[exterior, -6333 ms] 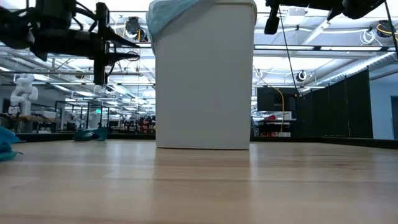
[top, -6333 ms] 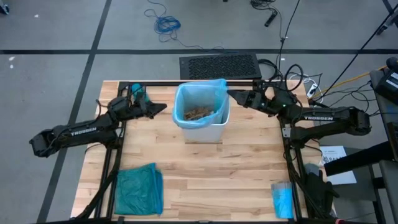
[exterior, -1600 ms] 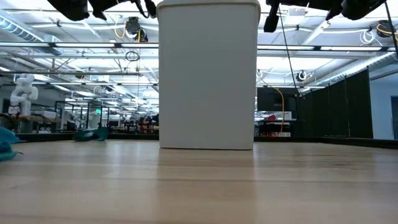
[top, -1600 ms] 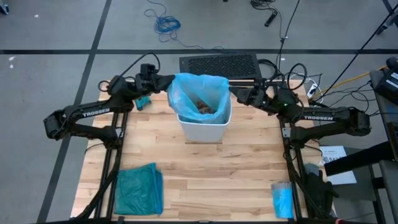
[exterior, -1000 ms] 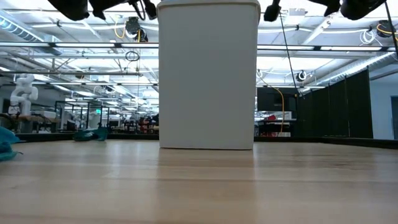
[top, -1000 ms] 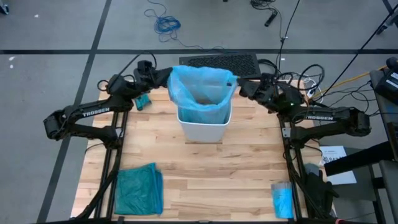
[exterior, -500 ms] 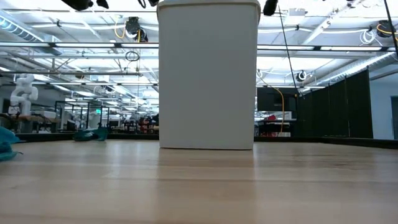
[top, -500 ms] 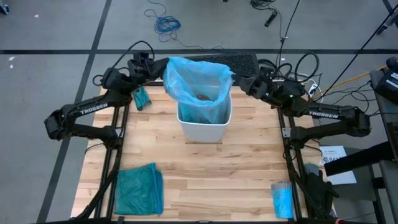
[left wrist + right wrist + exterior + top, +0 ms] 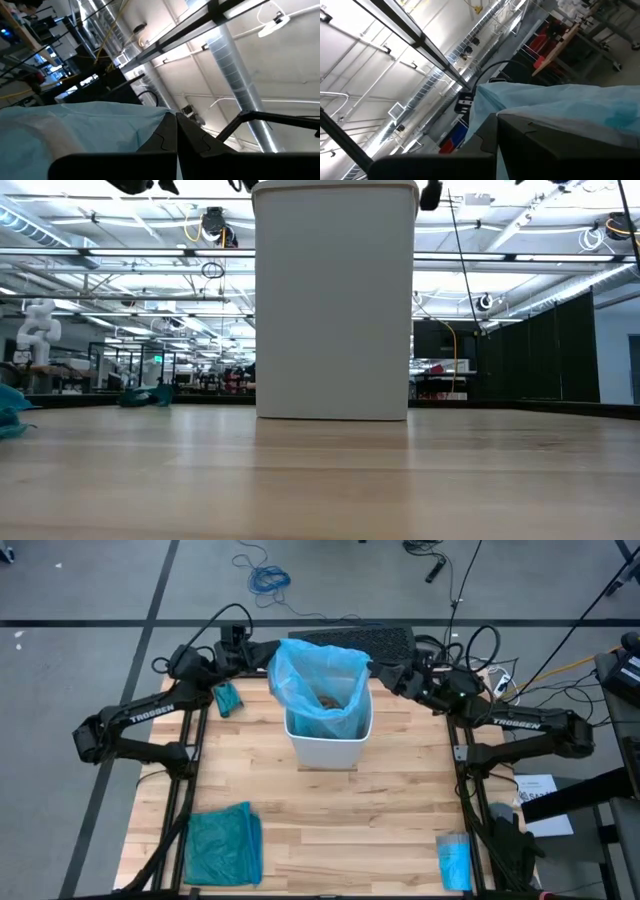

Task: Place trash/remove bag and relplace
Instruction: Remove the blue trash bag from the white trash bin

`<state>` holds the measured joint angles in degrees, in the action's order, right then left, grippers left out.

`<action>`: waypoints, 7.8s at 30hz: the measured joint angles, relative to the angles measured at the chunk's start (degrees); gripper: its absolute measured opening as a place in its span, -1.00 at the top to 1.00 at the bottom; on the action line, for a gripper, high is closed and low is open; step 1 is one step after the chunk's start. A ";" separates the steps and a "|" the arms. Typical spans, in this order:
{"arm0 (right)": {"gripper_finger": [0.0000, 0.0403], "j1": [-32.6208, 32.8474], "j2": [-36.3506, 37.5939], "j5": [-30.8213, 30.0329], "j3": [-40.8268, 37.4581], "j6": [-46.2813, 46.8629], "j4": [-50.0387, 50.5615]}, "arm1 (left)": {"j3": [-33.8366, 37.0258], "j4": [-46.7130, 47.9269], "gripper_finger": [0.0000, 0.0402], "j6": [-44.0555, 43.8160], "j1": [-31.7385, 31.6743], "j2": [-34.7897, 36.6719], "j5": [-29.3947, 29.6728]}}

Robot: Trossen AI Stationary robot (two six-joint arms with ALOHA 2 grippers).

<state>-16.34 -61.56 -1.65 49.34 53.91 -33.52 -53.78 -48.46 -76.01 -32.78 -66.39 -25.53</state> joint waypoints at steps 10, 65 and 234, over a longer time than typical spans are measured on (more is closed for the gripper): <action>1.00 0.39 0.00 0.44 0.00 -0.43 6.12 | 0.00 3.59 1.00 -0.94 -1.82 0.15 -10.35; 1.00 2.66 0.05 -1.84 0.00 -5.73 -0.76 | 0.07 1.68 1.00 0.33 -10.00 0.18 -8.97; 0.99 27.32 -21.38 -35.58 -9.31 -14.82 -56.21 | -7.34 -5.99 1.00 9.29 -2.00 -5.97 -3.81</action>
<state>10.98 -82.95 -37.23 40.03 39.09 -89.73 -61.12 -54.45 -66.72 -34.79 -72.36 -29.34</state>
